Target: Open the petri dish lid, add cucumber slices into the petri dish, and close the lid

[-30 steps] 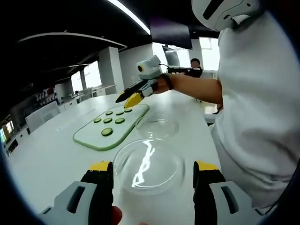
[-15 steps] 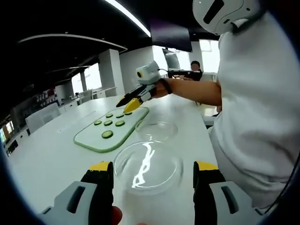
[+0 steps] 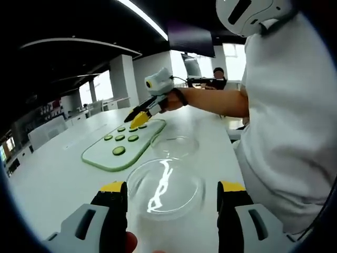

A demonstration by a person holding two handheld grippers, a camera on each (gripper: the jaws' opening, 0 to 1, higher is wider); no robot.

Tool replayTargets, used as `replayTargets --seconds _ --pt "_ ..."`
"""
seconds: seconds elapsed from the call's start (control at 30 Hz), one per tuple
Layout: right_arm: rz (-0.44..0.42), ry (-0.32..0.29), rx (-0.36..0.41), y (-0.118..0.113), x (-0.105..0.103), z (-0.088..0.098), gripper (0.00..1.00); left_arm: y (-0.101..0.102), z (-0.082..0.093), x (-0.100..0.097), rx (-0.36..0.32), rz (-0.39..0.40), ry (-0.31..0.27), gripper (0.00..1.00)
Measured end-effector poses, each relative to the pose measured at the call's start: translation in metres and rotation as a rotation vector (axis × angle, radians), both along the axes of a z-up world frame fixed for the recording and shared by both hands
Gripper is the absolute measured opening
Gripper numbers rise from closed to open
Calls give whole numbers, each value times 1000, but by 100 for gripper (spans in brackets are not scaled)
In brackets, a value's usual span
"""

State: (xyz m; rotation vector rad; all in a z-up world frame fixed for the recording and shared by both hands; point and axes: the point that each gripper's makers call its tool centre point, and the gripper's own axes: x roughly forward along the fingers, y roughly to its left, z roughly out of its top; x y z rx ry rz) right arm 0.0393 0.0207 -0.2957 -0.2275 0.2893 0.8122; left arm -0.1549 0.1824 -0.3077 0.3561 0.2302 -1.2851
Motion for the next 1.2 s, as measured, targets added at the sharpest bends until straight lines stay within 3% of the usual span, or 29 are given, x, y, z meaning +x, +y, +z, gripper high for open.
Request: replayTargets --seconds 0.37,0.6,1.2 --pt "-16 30 -53 13 17 -14 36 2 -3 -1 5 4 3 68" --pt "-84 86 -1 12 32 -22 33 1 7 -2 -35 2 2 68" --pt "-36 72 -19 21 29 -30 29 2 -3 -4 1 -3 10 68"
